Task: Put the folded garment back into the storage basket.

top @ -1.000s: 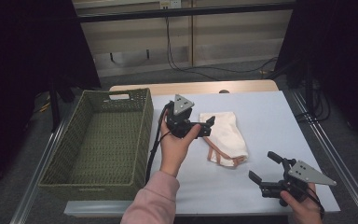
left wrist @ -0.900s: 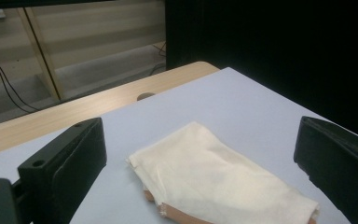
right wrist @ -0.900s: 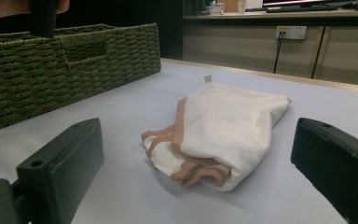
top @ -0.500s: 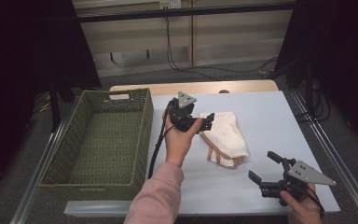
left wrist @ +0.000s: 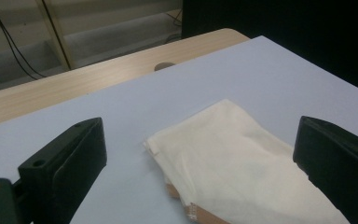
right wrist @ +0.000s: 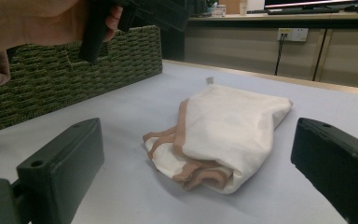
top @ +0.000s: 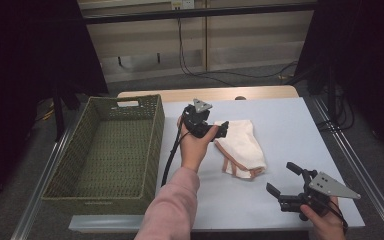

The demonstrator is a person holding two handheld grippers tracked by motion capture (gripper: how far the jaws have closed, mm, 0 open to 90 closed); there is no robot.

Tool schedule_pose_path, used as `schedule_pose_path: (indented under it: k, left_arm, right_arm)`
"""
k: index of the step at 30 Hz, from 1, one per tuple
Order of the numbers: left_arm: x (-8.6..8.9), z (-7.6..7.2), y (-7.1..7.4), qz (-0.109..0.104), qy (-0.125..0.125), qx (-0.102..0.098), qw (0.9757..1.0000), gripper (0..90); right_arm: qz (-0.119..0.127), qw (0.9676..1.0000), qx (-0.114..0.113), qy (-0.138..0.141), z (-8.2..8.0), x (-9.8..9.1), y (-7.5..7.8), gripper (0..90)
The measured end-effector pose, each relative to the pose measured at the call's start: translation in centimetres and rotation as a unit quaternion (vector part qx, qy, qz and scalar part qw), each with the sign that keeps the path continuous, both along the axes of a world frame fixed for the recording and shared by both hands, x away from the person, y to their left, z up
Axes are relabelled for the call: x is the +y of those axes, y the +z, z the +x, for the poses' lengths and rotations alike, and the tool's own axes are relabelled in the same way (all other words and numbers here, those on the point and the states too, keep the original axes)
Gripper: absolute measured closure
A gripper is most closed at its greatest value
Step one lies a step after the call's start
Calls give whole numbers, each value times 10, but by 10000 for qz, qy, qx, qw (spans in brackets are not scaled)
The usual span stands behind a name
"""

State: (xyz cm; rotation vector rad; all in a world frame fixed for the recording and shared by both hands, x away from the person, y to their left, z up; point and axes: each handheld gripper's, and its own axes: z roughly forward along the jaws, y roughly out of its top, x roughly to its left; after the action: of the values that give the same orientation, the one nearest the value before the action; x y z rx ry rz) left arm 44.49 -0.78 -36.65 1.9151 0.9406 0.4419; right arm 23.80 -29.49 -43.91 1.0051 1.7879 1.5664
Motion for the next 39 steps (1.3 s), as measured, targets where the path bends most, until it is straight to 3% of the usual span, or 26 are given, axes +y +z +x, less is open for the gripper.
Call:
schedule_pose_path:
  k: [5, 21, 39]
  left_arm:
    - [-3, 9, -5, 7, 37, 97, 9999, 28]
    - [-16, 28, -25, 342, 102, 363, 9987, 44]
    - [-24, 45, -44, 592, 279, 522, 9965, 98]
  right_arm:
    - [3, 10000, 6, 5, 0, 0, 0, 20]
    - [24, 10000, -14, 3, 0, -1, 0, 20]
    - [-9, 10000, 3, 35, 0, 0, 1, 21]
